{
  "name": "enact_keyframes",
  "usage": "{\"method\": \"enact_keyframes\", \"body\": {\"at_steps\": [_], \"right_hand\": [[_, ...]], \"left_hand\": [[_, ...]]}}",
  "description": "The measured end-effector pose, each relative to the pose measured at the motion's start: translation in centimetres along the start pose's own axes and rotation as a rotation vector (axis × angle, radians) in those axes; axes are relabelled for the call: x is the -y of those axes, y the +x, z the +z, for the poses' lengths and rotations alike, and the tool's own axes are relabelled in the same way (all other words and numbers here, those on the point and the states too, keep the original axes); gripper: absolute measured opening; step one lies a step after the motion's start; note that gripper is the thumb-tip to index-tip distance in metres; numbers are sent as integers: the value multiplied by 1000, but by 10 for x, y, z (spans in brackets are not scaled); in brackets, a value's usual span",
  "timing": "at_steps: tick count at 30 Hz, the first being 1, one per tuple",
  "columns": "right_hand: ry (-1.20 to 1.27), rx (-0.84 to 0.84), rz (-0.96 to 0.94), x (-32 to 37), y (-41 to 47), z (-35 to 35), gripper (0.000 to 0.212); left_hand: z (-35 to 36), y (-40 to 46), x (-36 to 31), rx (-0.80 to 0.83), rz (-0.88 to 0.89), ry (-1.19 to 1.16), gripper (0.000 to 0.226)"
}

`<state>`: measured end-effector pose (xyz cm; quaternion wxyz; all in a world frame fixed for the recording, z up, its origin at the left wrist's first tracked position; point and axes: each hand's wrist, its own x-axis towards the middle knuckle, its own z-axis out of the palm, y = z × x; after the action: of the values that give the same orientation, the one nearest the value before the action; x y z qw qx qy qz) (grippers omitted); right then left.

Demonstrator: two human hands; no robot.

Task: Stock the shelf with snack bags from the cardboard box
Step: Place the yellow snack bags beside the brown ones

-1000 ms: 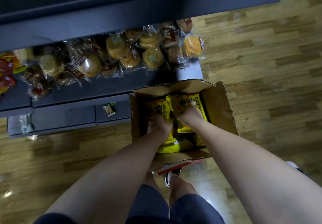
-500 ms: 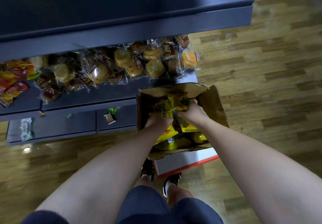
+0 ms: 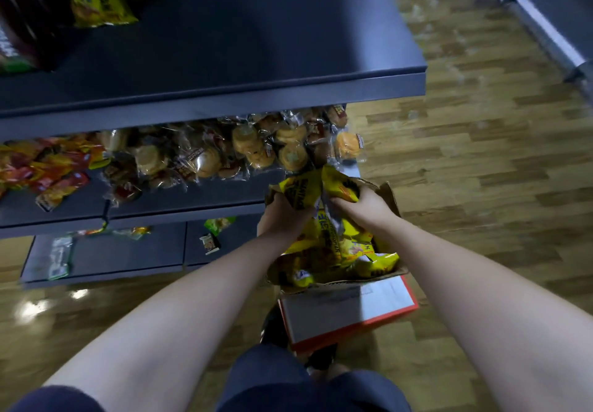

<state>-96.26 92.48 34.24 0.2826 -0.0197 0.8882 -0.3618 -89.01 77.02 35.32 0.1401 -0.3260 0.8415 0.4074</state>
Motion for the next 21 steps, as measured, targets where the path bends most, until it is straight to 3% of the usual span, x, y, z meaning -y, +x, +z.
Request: {"method": "enact_keyframes", "body": {"at_steps": [4, 8, 12, 21], "right_hand": [[-21, -1, -62, 18, -16, -11, 38], [-3, 46, -192, 43, -34, -14, 13], [35, 96, -340, 72, -48, -7, 37], [193, 223, -452, 155, -77, -10, 50]], "left_hand": [[-25, -16, 0, -142, 144, 72, 58], [-50, -31, 13, -293, 330, 107, 61], [-78, -48, 23, -450, 429, 62, 56], [-157, -62, 20, -736, 470, -131, 58]]}}
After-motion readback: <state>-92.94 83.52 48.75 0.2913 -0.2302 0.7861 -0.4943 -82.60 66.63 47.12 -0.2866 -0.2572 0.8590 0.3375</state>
